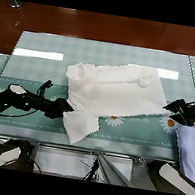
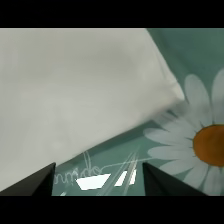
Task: Fold the shirts.
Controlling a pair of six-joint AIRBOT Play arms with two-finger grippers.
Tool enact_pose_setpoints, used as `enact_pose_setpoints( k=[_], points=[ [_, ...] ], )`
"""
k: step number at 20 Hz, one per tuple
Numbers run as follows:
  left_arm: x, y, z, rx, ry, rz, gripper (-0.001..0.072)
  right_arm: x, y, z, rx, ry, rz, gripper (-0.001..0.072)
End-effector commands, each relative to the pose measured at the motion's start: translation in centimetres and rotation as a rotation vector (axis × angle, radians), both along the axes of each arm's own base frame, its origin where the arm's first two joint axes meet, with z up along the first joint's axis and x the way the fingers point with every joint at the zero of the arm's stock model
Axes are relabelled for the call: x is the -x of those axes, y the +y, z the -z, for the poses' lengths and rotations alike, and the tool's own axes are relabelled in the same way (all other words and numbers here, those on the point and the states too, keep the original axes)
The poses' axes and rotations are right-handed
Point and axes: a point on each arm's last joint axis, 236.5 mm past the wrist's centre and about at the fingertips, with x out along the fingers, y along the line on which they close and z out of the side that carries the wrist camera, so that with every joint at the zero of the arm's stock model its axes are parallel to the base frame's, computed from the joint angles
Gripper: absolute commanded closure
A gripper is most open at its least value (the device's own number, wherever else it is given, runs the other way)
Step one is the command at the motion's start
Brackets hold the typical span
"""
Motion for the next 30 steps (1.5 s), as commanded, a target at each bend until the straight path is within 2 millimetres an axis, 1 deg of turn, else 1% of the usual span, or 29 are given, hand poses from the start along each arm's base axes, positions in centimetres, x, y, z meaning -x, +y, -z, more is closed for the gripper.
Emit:
enact_pose_setpoints(
  k=[1,2,3,4,5,6,7,9,12,15,18,19,20,21,22,23,24,25,26,27,28,29,30],
  points=[
    [-1.3,-1.6,0.5,-0.022,-0.067,0.038,0.0659,1.4,-1.5,0.3,0.008,0.042,0.042,0.0083],
    [-1.8,-1.7,0.0,-0.014,-0.095,0.055,0.0677,2.3,-2.0,0.6,0.014,0.071,0.046,0.0083],
    [-2.3,-1.9,-0.5,-0.007,-0.111,0.063,0.0677,3.1,-2.2,1.1,0.019,0.105,0.052,0.0083],
    [-2.8,-2.0,-0.9,-0.003,-0.125,0.065,0.0677,3.4,-2.0,1.5,0.016,0.117,0.059,0.0083],
    [-3.2,-2.1,-1.2,0.000,-0.134,0.062,0.0677,3.3,-1.4,2.0,-0.003,0.117,0.064,0.0083],
    [-3.4,-2.1,-1.4,0.001,-0.141,0.063,0.0677,2.9,-0.6,2.2,-0.033,0.105,0.045,0.0083],
    [-3.6,-2.2,-1.6,0.009,-0.142,0.055,0.0677,2.0,0.5,2.4,-0.064,0.076,0.013,0.0083],
    [-3.7,-2.4,-1.8,0.019,-0.141,0.045,0.0677,0.0,1.7,3.2,-0.103,0.038,0.020,0.0083],
    [-3.6,-2.5,-1.8,0.023,-0.138,0.049,0.0677,-2.1,2.2,4.2,-0.106,0.029,0.014,0.0083],
    [-3.6,-2.5,-1.8,0.023,-0.138,0.048,0.0677,-4.3,2.2,4.4,-0.083,0.010,-0.008,0.0083],
    [-3.7,-2.4,-1.8,0.021,-0.140,0.046,0.0677,-6.1,3.2,5.0,-0.088,-0.009,0.015,0.0084],
    [-3.7,-2.4,-1.8,0.021,-0.140,0.046,0.0677,-6.7,3.6,5.1,-0.091,-0.020,0.019,0.0108],
    [-3.7,-2.4,-1.8,0.021,-0.139,0.046,0.0677,-7.3,4.0,5.0,-0.088,-0.033,0.015,0.0236],
    [-3.7,-2.4,-1.8,0.022,-0.140,0.046,0.0677,-7.8,4.3,4.6,-0.082,-0.051,-0.005,0.0547],
    [-3.9,-2.5,-2.0,0.022,-0.146,0.046,0.0678,-8.4,4.8,3.8,-0.075,-0.079,-0.054,0.0690],
    [-4.5,-2.5,-2.7,0.030,-0.164,0.048,0.0677,-9.1,5.2,2.7,-0.078,-0.099,-0.093,0.0691],
    [-5.6,-2.5,-4.0,0.047,-0.197,0.057,0.0678,-10.0,5.6,0.8,-0.084,-0.126,-0.135,0.0691],
    [-7.5,-2.5,-6.2,0.064,-0.254,0.059,0.0678,-11.3,5.9,-1.6,-0.084,-0.167,-0.179,0.0692],
    [-10.0,-2.3,-9.5,0.078,-0.348,0.057,0.0678,-13.0,6.1,-5.2,-0.065,-0.238,-0.225,0.0692],
    [-12.6,-2.0,-13.5,0.085,-0.461,0.051,0.0678,-14.9,6.3,-9.4,-0.032,-0.329,-0.256,0.0692],
    [-15.2,-1.6,-18.3,0.085,-0.594,0.041,0.0678,-17.0,6.4,-14.8,0.019,-0.450,-0.275,0.0692],
    [-17.6,-1.0,-24.4,0.082,-0.746,0.021,0.0678,-18.5,6.2,-20.3,0.092,-0.566,-0.284,0.0692],
    [-19.1,-0.3,-30.2,0.079,-0.879,0.002,0.0678,-19.5,5.8,-26.5,0.172,-0.689,-0.270,0.0692]
  ],
)
